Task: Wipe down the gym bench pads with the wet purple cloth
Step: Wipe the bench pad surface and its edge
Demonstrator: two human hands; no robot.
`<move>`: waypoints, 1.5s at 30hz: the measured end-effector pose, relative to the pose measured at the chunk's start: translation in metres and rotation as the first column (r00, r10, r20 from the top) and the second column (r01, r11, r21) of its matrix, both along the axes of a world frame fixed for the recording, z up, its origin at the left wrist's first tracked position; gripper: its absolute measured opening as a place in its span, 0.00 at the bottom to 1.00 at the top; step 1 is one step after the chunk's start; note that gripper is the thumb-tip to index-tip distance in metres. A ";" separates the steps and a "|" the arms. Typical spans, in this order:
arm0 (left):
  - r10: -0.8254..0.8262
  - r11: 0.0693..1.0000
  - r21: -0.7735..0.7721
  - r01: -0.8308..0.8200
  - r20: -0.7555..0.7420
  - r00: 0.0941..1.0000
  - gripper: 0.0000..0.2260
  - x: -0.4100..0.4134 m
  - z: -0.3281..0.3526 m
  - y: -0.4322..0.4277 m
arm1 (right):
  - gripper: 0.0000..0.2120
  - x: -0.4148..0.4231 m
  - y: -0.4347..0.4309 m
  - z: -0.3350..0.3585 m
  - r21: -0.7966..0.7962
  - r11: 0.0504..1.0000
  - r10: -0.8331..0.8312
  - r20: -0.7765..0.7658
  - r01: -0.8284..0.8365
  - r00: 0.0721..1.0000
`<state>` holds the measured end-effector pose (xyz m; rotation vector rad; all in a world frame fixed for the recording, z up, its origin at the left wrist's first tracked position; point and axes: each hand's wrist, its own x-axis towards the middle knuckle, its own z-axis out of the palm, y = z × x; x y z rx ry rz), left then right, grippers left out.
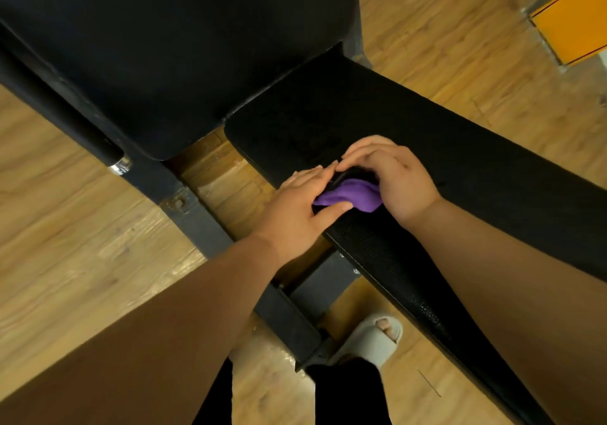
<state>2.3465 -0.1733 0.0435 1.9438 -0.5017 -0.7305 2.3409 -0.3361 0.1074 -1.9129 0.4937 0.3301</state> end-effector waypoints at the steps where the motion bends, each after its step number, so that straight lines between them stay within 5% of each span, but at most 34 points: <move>1: 0.029 0.999 0.021 -0.030 0.038 0.999 0.28 0.000 0.001 -0.003 | 0.17 0.001 -0.001 -0.002 0.021 0.999 -0.033 -0.007 0.034 0.999; 5: 0.181 0.983 0.019 -0.183 0.083 0.980 0.20 0.001 0.002 -0.009 | 0.16 0.009 -0.005 -0.011 -0.066 0.989 -0.130 0.023 0.131 0.991; 8: 0.368 0.928 0.031 -0.371 0.064 0.927 0.15 0.002 -0.002 -0.006 | 0.13 0.018 -0.008 -0.014 -0.312 0.945 0.122 0.066 -0.096 0.990; 11: 0.456 0.885 0.066 -0.461 0.073 0.887 0.13 0.005 -0.004 -0.006 | 0.13 0.037 -0.015 -0.024 -0.541 0.777 0.398 0.026 -0.322 0.917; 13: 0.440 0.897 0.042 -0.439 -0.024 0.897 0.20 0.010 0.001 -0.008 | 0.15 0.049 -0.021 -0.031 -0.601 0.655 0.506 -0.099 -0.457 0.857; 15: 0.333 0.942 0.065 -0.329 -0.061 0.941 0.29 0.019 0.005 -0.010 | 0.18 0.053 -0.026 -0.035 -0.588 0.582 0.557 -0.216 -0.563 0.802; 18: 0.225 0.959 0.172 -0.224 0.014 0.974 0.22 0.031 0.003 -0.014 | 0.19 0.051 -0.031 -0.035 -0.534 0.583 0.590 -0.239 -0.612 0.771; 22: 0.394 0.895 0.214 -0.391 0.027 0.919 0.14 0.039 -0.007 -0.013 | 0.18 0.055 -0.030 -0.035 -0.519 0.666 0.519 -0.194 -0.536 0.832; 27: 0.384 0.902 0.176 -0.395 0.099 0.918 0.17 0.024 -0.009 -0.021 | 0.19 0.058 -0.024 -0.039 -0.550 0.559 0.591 -0.260 -0.620 0.764; 32: 0.419 0.875 0.184 -0.447 0.171 0.892 0.17 0.014 -0.010 -0.027 | 0.19 0.063 -0.028 -0.036 -0.515 0.575 0.594 -0.272 -0.636 0.757; 38: 0.672 0.697 0.244 -0.675 0.106 0.733 0.17 0.037 -0.028 -0.017 | 0.24 0.087 -0.018 -0.049 -0.557 0.384 0.643 -0.411 -0.736 0.647; 45: 0.588 0.760 0.187 -0.623 0.209 0.781 0.14 0.030 -0.031 -0.020 | 0.28 0.088 -0.014 -0.058 -0.588 0.321 0.652 -0.432 -0.743 0.623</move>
